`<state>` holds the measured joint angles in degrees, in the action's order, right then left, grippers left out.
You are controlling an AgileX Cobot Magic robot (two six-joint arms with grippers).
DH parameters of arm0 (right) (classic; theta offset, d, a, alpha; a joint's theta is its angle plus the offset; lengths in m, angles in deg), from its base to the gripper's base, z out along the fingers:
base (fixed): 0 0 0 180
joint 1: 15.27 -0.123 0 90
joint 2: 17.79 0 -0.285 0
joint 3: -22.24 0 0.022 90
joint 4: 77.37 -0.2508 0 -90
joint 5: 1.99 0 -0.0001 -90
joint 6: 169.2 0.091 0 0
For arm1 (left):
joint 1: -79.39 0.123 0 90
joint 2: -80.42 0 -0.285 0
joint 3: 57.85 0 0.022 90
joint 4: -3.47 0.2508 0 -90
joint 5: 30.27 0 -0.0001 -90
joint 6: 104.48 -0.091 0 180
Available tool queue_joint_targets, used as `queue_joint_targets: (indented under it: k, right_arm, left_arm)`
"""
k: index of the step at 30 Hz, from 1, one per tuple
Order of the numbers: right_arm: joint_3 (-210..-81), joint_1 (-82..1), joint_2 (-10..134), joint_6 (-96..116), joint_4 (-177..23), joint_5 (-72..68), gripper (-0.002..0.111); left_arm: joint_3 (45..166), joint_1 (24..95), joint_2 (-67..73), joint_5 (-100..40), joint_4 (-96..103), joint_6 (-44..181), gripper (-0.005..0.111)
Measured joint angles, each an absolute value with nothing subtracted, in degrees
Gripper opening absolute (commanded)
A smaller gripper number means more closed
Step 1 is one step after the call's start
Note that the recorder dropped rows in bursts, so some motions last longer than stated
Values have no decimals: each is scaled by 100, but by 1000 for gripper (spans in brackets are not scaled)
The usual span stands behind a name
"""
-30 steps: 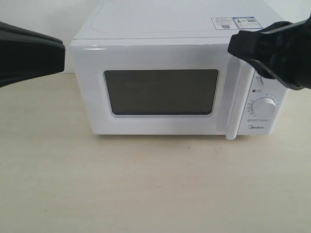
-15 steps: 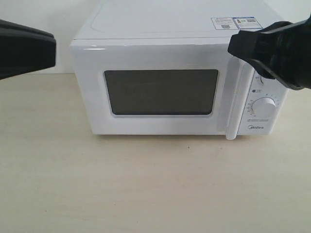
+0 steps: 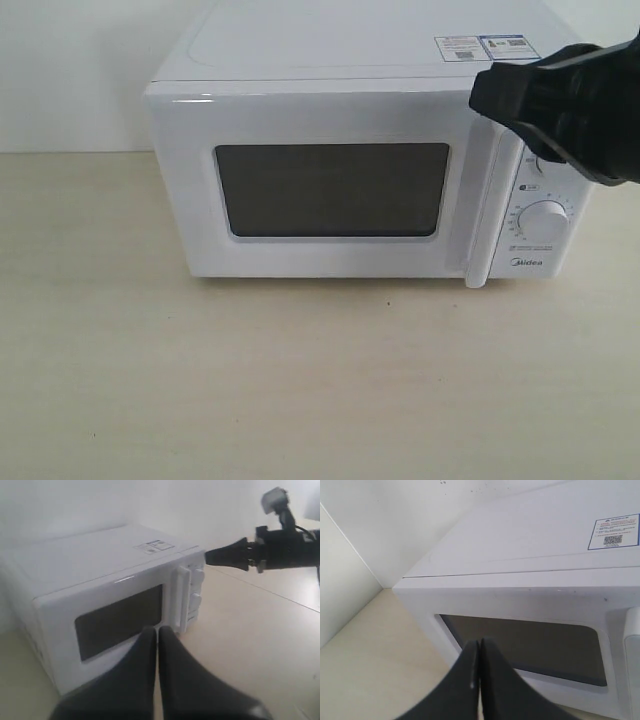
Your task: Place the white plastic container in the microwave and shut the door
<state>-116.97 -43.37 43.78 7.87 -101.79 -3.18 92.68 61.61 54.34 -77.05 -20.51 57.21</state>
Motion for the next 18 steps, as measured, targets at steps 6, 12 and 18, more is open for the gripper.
queue_joint_targets:
  k: [6,12,18]
  right_arm:
    - [-11697,-4337,4378,787,-10179,-318,0]
    - [-11697,-4337,4378,787,-10179,-318,0]
    - [-11697,-4337,4378,787,-10179,-306,0]
  left_arm:
    - [9134,6265,6381,-8146,-1365,7247,4]
    - [8303,6265,7145,-7766,-1365,7401,4]
    - [7348,6596,7238,-6523,-1549,7401,4]
